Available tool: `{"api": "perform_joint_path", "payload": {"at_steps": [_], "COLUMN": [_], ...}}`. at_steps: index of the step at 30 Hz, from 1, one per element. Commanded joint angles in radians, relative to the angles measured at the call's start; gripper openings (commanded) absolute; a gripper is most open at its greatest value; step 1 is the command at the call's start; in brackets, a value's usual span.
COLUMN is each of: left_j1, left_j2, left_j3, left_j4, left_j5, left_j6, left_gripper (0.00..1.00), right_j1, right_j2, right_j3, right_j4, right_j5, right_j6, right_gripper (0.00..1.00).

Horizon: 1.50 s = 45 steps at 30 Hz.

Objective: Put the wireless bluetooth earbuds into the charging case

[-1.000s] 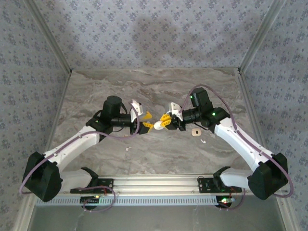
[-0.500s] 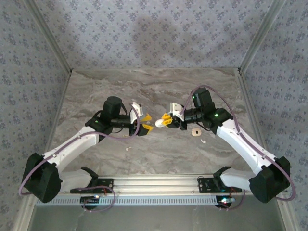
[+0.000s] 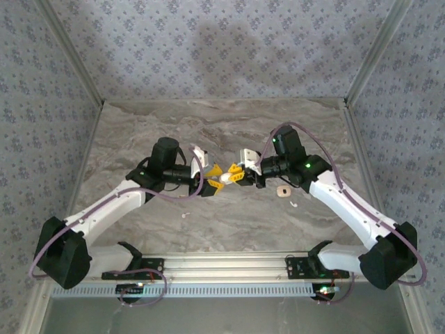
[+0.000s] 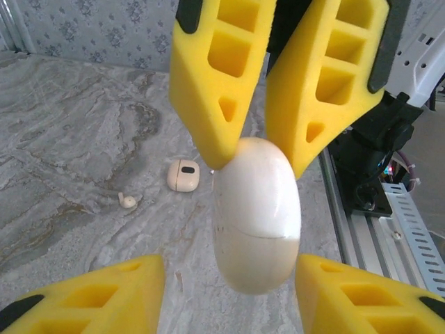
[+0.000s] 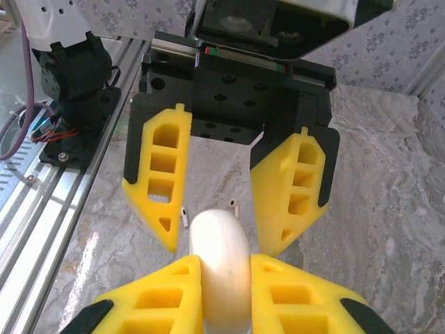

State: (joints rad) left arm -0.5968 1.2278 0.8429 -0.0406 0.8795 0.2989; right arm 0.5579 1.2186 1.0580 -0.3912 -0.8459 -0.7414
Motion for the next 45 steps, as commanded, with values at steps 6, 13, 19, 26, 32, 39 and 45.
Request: {"api": "perform_joint_path", "payload": {"at_steps": [6,13,19,26,32,39,45], "left_j1": [-0.008,-0.010,-0.012,-0.015,-0.017,-0.017,-0.018], "left_j2": [0.009,0.012,0.018,0.025,0.027,0.029,0.025], "left_j3": [0.047,0.053,0.056,0.061,0.058,0.058,0.057], "left_j4": [0.024,0.022,0.001,-0.018,-0.022,-0.033,-0.041], "left_j5": [0.052,0.056,0.056,0.055,0.047,0.044,0.036], "left_j6": [-0.009,-0.009,0.003,0.015,0.019,0.026,0.034], "left_gripper": [0.47,0.43,0.40,0.35,0.35,0.28,0.24], "right_j1": [0.012,0.017,0.017,0.019,0.017,0.019,0.016], "right_j2": [0.019,0.029,0.029,0.028,0.025,0.024,0.022], "right_j3": [0.038,0.041,0.045,0.045,0.046,0.046,0.045], "right_j4": [0.016,0.016,0.020,0.022,0.025,0.027,0.028], "right_j5": [-0.030,-0.030,-0.030,-0.033,-0.034,-0.029,-0.019], "right_j6": [-0.001,-0.001,0.000,0.000,0.002,0.002,0.006], "right_gripper": [0.20,0.20,0.20,0.20,0.20,0.20,0.21]}}
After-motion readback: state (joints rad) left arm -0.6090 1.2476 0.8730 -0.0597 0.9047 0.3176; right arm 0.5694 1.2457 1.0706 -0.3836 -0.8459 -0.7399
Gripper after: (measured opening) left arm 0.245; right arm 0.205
